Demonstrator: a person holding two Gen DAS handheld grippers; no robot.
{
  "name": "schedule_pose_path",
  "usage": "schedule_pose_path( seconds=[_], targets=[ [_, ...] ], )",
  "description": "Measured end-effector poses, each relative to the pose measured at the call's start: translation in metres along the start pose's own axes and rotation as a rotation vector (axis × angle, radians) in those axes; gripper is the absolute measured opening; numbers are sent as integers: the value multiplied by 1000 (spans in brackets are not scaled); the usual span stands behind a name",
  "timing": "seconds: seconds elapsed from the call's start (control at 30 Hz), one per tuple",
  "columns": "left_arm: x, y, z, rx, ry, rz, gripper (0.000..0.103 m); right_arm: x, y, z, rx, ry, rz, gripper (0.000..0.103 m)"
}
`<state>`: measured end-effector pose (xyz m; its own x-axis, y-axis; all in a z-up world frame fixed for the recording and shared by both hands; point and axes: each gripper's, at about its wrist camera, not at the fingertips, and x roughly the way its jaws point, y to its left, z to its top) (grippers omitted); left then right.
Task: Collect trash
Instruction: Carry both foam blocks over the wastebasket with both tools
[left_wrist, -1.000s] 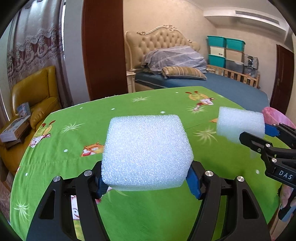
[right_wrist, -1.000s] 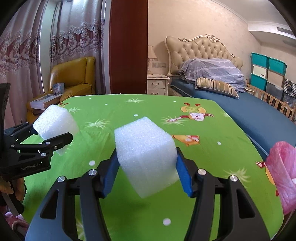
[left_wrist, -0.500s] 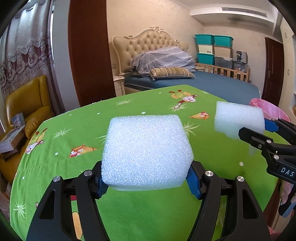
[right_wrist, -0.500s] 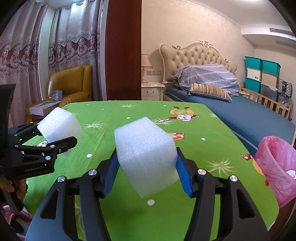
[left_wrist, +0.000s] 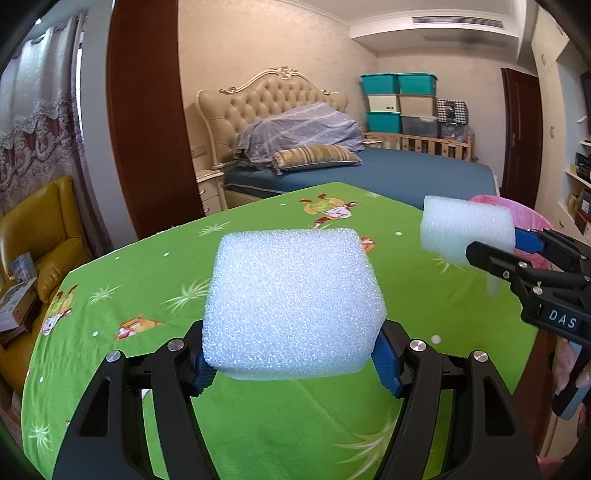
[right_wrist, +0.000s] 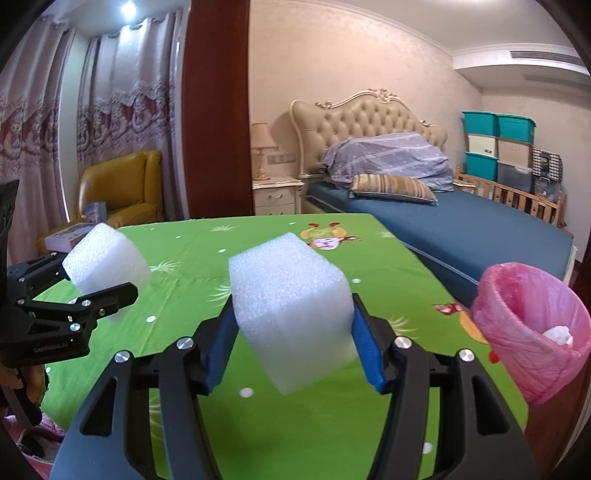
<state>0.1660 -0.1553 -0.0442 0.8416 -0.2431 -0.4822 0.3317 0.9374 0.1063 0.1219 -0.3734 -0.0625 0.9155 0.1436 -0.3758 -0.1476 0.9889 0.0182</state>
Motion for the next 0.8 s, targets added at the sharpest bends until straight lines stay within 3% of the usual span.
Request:
schedule_pose_path(
  seconds=[0.23,0.57,0.8],
  targets=[
    [6,-24,12,45,-1,-51,65,-12,-27,-1,30,-16,-52,57],
    [25,-75,35,77,31,-208,65,-32,-68,-11,37,-28,-151,57],
    [39,-119,47,127,56,-312,65,-51,-120,-22,100,-33,-259,57]
  ],
)
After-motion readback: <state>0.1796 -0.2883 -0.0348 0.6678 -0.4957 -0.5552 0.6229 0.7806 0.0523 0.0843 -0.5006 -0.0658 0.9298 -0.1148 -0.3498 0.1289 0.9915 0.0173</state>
